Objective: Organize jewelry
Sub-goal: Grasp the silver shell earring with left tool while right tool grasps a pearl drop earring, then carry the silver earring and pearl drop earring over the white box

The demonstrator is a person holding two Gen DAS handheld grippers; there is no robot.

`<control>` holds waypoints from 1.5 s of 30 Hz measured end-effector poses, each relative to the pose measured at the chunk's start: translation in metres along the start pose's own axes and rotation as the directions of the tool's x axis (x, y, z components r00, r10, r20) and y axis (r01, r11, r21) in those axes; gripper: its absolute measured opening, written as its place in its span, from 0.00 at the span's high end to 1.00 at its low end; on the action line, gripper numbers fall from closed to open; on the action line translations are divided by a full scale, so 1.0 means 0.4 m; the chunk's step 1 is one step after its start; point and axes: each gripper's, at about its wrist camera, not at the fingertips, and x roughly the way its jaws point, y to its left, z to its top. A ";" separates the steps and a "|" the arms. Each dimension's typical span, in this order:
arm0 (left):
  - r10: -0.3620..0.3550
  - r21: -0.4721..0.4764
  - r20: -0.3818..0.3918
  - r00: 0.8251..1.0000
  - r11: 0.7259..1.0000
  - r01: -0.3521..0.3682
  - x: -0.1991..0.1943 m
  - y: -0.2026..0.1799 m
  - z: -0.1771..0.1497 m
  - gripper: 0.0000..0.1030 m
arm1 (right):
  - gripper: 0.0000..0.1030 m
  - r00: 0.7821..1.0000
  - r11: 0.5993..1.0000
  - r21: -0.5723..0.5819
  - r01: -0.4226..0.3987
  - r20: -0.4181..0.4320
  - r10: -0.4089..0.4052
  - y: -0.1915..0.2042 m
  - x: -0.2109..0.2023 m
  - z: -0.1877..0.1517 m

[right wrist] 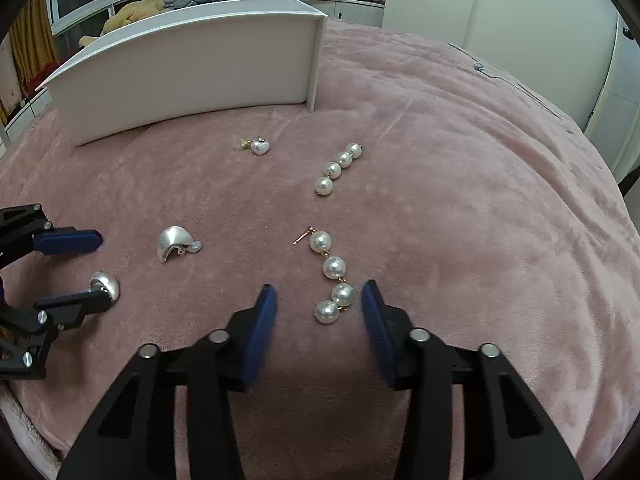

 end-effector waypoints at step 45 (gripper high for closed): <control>0.022 -0.045 0.095 0.995 0.999 -0.018 -0.113 0.041 0.078 0.79 | 0.89 0.992 0.998 0.016 -0.068 0.110 0.065 0.008 -0.150 0.058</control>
